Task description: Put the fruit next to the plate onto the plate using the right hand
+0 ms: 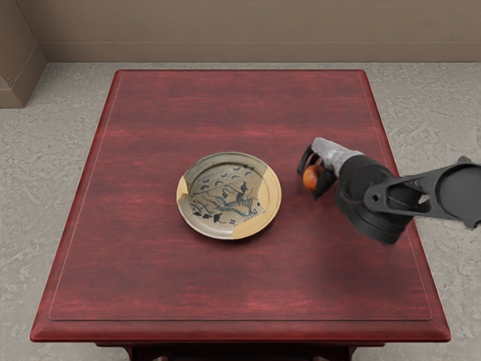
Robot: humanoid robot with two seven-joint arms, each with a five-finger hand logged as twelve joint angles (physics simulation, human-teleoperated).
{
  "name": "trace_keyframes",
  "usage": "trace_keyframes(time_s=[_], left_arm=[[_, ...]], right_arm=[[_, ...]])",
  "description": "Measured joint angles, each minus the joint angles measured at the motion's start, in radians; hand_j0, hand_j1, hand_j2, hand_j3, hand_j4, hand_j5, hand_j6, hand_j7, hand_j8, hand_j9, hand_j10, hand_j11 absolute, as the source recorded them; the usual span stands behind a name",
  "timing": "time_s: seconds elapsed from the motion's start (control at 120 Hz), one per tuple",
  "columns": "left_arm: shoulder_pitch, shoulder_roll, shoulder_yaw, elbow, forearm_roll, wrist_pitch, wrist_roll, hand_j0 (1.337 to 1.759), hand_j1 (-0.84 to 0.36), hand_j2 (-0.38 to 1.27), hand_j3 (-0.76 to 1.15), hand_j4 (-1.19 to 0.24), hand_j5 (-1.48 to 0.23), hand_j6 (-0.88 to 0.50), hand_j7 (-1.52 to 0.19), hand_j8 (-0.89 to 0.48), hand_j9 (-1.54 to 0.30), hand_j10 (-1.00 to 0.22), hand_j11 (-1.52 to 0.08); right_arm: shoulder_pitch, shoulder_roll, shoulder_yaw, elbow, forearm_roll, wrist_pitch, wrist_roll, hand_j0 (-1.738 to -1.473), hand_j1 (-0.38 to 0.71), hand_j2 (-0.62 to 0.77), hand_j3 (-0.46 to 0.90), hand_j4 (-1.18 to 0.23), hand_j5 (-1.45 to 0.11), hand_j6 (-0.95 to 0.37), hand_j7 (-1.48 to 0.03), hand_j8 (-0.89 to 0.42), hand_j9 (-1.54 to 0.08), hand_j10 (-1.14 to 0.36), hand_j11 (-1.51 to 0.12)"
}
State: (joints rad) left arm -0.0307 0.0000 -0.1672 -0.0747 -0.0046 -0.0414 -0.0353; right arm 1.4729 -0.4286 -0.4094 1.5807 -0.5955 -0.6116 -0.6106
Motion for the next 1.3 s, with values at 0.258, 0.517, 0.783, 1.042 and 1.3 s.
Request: trace_keyframes(time_s=[0.258,0.517,0.783,1.042,1.3], left_arm=[[0.0,0.0,0.0,0.0,0.0,0.0,0.0,1.658,0.05,0.05,0.0,-0.25,-0.32,-0.25,-0.32,-0.25,-0.32,-0.25,-0.32],[0.0,0.0,0.0,0.0,0.0,0.0,0.0,1.658,0.05,0.05,0.0,-0.25,-0.32,-0.25,-0.32,-0.25,-0.32,-0.25,-0.32],[0.0,0.0,0.0,0.0,0.0,0.0,0.0,1.658,0.05,0.05,0.0,-0.25,-0.32,-0.25,-0.32,-0.25,-0.32,-0.25,-0.32],[0.0,0.0,0.0,0.0,0.0,0.0,0.0,1.658,0.05,0.05,0.0,-0.25,-0.32,-0.25,-0.32,-0.25,-0.32,-0.25,-0.32],[0.0,0.0,0.0,0.0,0.0,0.0,0.0,1.658,0.05,0.05,0.0,-0.25,-0.32,-0.25,-0.32,-0.25,-0.32,-0.25,-0.32]], right_arm=[[-0.003,-0.04,0.187,0.057,0.008,0.0,0.0,-1.656,0.29,0.2,0.0,-0.66,-0.87,-0.51,-0.86,-0.47,-0.87,-0.65,-0.87],[-0.017,0.108,0.229,0.065,0.012,0.0,0.0,-1.657,0.3,0.23,0.0,-0.65,-0.88,-0.5,-0.86,-0.46,-0.88,-0.65,-0.88],[-0.037,0.212,0.232,0.03,0.006,0.001,0.0,-1.658,0.31,0.24,0.0,-0.64,-0.9,-0.49,-0.86,-0.45,-0.88,-0.65,-0.89],[-0.041,0.222,0.234,0.019,-0.002,0.001,0.0,-1.658,0.09,0.06,0.0,-0.4,-0.54,-0.35,-0.53,-0.33,-0.53,-0.4,-0.53],[-0.058,0.185,0.332,0.024,0.003,0.001,0.0,-1.658,-0.17,0.01,0.0,-0.16,-0.21,-0.14,-0.21,-0.14,-0.21,-0.16,-0.21]])
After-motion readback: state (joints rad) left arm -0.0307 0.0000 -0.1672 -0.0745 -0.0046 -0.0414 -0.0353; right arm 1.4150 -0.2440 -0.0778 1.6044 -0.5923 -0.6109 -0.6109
